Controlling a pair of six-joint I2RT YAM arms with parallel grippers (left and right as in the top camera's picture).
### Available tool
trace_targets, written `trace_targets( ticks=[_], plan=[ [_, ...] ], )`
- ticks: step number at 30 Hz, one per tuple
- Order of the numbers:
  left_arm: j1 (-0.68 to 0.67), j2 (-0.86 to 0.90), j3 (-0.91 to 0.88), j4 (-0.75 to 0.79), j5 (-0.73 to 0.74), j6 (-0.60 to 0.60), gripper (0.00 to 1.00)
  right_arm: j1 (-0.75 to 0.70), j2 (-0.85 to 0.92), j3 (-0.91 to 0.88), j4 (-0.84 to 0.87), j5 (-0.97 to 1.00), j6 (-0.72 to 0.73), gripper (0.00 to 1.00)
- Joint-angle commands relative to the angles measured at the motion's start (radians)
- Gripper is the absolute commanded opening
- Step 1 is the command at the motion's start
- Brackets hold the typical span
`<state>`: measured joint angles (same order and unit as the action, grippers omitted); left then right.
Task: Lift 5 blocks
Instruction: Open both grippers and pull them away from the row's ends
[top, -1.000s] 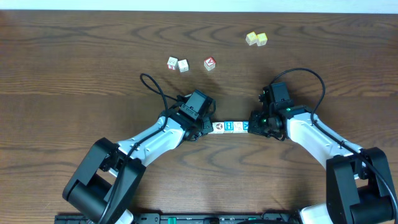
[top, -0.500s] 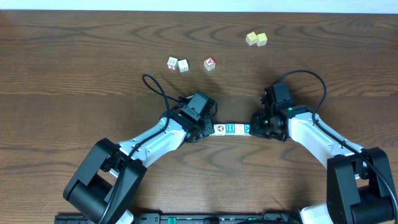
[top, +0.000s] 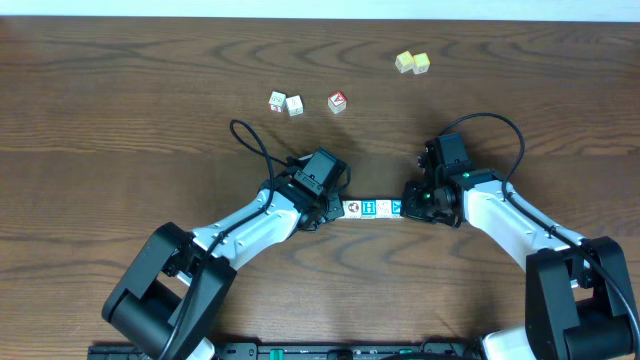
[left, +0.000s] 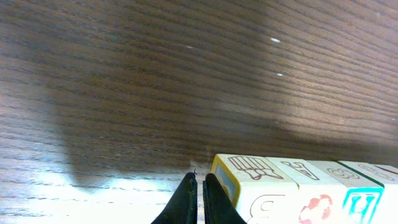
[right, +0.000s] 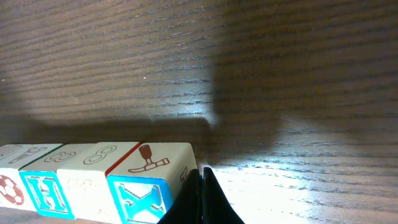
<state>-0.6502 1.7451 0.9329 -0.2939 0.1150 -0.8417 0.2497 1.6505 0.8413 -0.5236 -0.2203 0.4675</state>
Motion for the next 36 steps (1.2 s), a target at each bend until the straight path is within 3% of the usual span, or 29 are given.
trace_targets(
  ticks=[1, 18, 26, 28, 29, 30, 31, 33, 36],
  plan=[
    [-0.002, 0.0, 0.033, -0.012, -0.043, -0.006, 0.07, -0.008, 0.006, 0.017, -0.005, 0.004, 0.015, 0.01],
    [0.005, -0.008, 0.033, -0.032, -0.057, -0.006, 0.07, -0.031, 0.006, 0.058, -0.112, 0.095, 0.026, 0.01],
    [0.088, -0.162, 0.033, -0.221, -0.159, -0.006, 0.07, -0.079, -0.079, 0.138, -0.251, 0.114, 0.016, 0.01],
    [0.109, -0.221, 0.033, -0.282, -0.202, -0.005, 0.07, -0.093, -0.122, 0.151, -0.284, 0.115, 0.0, 0.13],
    [0.119, -0.249, 0.033, -0.309, -0.223, -0.005, 0.07, -0.1, -0.146, 0.157, -0.302, 0.114, -0.011, 0.22],
    [0.131, -0.283, 0.033, -0.339, -0.245, -0.005, 0.1, -0.106, -0.172, 0.161, -0.319, 0.114, -0.024, 0.4],
    [0.142, -0.311, 0.033, -0.36, -0.26, -0.005, 0.22, -0.113, -0.202, 0.164, -0.338, 0.115, -0.033, 0.52],
    [0.169, -0.374, 0.033, -0.399, -0.274, 0.014, 0.46, -0.126, -0.267, 0.165, -0.375, 0.115, -0.048, 0.66],
    [0.218, -0.47, 0.033, -0.453, -0.274, 0.064, 0.7, -0.14, -0.362, 0.165, -0.429, 0.119, -0.078, 0.84]
  ],
)
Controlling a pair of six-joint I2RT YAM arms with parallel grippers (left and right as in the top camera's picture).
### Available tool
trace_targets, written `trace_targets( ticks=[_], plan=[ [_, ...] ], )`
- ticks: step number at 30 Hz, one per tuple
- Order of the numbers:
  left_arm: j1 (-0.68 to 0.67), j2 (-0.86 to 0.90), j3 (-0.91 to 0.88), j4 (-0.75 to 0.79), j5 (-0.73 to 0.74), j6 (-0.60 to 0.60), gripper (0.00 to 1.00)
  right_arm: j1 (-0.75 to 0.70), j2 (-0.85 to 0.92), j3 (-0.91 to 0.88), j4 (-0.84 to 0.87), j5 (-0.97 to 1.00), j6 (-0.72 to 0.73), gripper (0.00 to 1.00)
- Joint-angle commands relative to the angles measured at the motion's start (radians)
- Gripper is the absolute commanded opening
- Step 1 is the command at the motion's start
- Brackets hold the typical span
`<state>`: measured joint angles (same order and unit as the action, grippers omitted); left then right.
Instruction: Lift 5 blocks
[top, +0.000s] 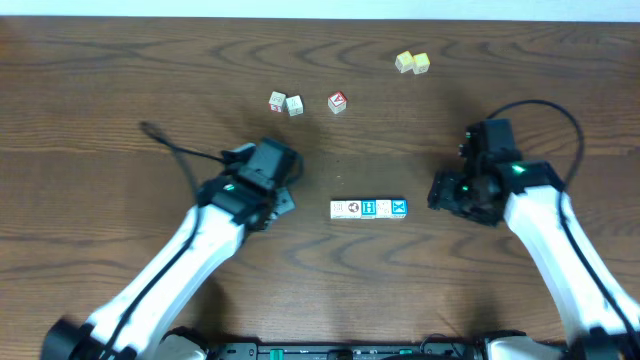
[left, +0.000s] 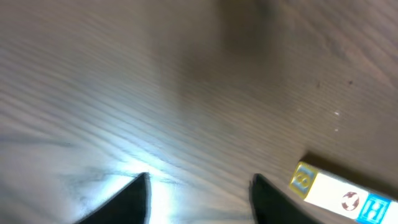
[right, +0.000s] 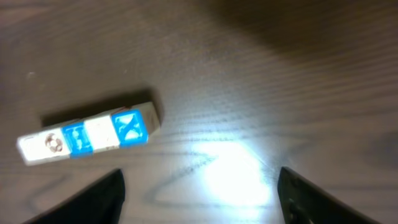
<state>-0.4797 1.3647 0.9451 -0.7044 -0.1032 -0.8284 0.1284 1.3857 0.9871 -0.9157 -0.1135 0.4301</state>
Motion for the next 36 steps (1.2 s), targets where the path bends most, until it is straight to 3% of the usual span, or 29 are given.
trace_targets(
  ticks=[1, 2, 11, 15, 36],
  plan=[
    [0.065, -0.12, 0.021, -0.063, -0.057, 0.063, 0.73, -0.021, -0.132, 0.019, -0.057, 0.013, -0.055, 0.91],
    [0.086, -0.151, 0.021, -0.086, -0.064, 0.077, 0.74, -0.021, -0.166, 0.019, -0.077, 0.018, -0.062, 0.99],
    [0.197, -0.275, 0.021, -0.214, -0.186, 0.076, 0.75, -0.021, -0.364, 0.019, -0.218, -0.012, -0.06, 0.99],
    [0.197, -0.268, 0.021, -0.214, -0.186, 0.072, 0.75, -0.021, -0.371, 0.019, -0.256, -0.1, -0.061, 0.99],
    [0.197, -0.266, 0.021, -0.215, -0.186, 0.072, 0.76, -0.021, -0.371, 0.019, -0.255, -0.101, -0.061, 0.99]
  ],
)
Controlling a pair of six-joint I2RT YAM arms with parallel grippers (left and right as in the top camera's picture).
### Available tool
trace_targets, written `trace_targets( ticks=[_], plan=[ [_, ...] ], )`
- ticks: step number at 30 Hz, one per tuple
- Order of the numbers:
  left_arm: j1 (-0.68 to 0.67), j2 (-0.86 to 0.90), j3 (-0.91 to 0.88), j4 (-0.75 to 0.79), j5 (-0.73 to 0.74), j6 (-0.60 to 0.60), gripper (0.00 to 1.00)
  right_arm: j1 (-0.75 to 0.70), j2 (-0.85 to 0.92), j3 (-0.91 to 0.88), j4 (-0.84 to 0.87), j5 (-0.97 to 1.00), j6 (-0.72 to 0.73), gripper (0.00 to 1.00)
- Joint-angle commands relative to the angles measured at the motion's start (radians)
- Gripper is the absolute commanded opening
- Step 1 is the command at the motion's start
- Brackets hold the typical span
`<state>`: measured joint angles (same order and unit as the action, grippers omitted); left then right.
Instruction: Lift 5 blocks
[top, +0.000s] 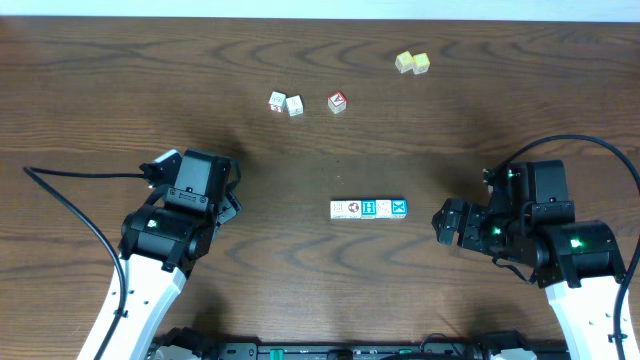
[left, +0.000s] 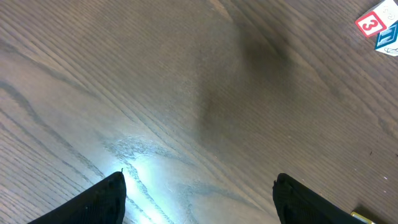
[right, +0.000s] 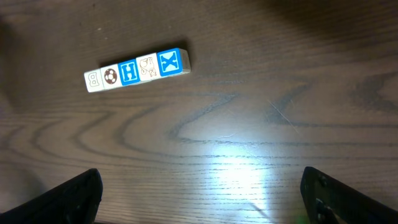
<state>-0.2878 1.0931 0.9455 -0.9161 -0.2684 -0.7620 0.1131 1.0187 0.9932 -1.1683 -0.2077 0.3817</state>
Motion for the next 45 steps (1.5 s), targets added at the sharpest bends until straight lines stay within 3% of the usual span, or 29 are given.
trace_targets(
  ticks=[1, 16, 25, 31, 45],
  plan=[
    [0.005, 0.005, 0.021, -0.003, -0.021, 0.005, 0.76, -0.006, -0.004, 0.013, -0.003, -0.007, -0.013, 0.99],
    [0.005, 0.005, 0.021, -0.003, -0.021, 0.005, 0.76, -0.006, -0.024, 0.013, -0.003, -0.006, -0.013, 0.99],
    [0.005, 0.006, 0.021, -0.003, -0.021, 0.005, 0.77, -0.006, -0.189, -0.011, 0.031, 0.105, -0.021, 0.99],
    [0.005, 0.006, 0.021, -0.003, -0.021, 0.005, 0.76, -0.006, -0.366, -0.155, 0.207, 0.105, -0.048, 0.99],
    [0.005, 0.006, 0.021, -0.003, -0.021, 0.005, 0.77, -0.006, -0.752, -0.7, 0.89, -0.036, -0.146, 0.99]
  ],
)
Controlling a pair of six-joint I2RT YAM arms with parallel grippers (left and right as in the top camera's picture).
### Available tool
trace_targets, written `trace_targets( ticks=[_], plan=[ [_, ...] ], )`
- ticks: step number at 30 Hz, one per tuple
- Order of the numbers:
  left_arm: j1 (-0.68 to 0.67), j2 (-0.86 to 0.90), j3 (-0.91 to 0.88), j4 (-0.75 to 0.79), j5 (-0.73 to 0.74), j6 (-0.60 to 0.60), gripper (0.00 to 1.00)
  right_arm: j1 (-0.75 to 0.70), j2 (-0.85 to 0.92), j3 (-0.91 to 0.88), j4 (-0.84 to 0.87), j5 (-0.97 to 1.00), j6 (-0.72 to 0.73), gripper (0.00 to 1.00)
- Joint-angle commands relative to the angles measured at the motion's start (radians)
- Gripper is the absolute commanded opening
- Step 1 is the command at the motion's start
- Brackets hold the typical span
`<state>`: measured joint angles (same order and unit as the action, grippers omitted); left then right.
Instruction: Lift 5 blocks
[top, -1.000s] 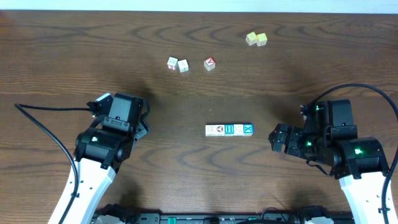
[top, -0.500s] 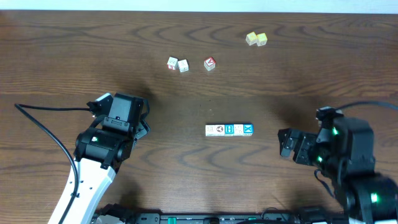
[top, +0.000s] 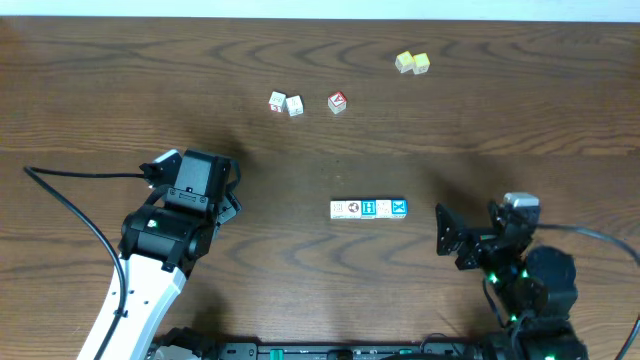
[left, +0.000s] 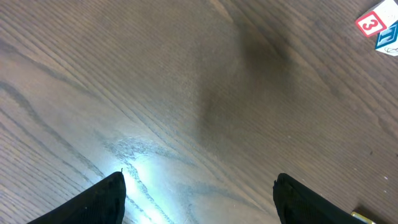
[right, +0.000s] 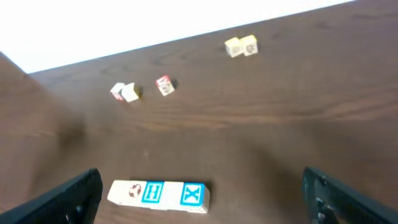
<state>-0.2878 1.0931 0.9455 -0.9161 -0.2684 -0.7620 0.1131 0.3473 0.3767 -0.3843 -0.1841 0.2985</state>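
A straight row of several lettered blocks (top: 369, 208) lies on the wooden table, with a blue H and a blue X on top. In the right wrist view the row of blocks (right: 158, 194) sits low and left of centre. My left gripper (top: 230, 195) hangs open well to the row's left, over bare wood (left: 199, 199). Only a yellow corner of the row (left: 359, 218) shows there. My right gripper (top: 452, 237) stands open to the right of the row and nearer the front edge, with nothing between its jaws (right: 200, 177).
Loose blocks lie at the back: a white pair (top: 285, 103), a red one (top: 337, 102) and a yellow pair (top: 412, 63). The same ones show in the right wrist view (right: 124, 92). A red block marked 3 (left: 372, 22) shows in the left wrist view. The table's far edge (right: 186, 37) meets a white wall.
My right arm has drawn back toward the table's front edge and its camera now looks across the table instead of down. The left arm and the row of blocks have not moved.
Both grippers were shut and pressed against the two ends of the block row. Then both stood open and apart from the row, which lay on the table. They were later farther out to each side, and now the right one is farther back.
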Motion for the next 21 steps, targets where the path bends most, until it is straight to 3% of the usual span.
trace_targets(
  ticks=[1, 13, 21],
  plan=[
    [0.005, 0.006, 0.021, -0.003, -0.021, 0.005, 0.77, -0.006, -0.108, -0.109, 0.14, -0.073, -0.088, 0.99],
    [0.005, 0.006, 0.021, -0.003, -0.021, 0.005, 0.77, -0.051, -0.34, -0.294, 0.331, -0.077, -0.189, 0.99],
    [0.005, 0.006, 0.021, -0.003, -0.021, 0.005, 0.77, -0.069, -0.343, -0.327, 0.436, -0.017, -0.192, 0.99]
  ],
)
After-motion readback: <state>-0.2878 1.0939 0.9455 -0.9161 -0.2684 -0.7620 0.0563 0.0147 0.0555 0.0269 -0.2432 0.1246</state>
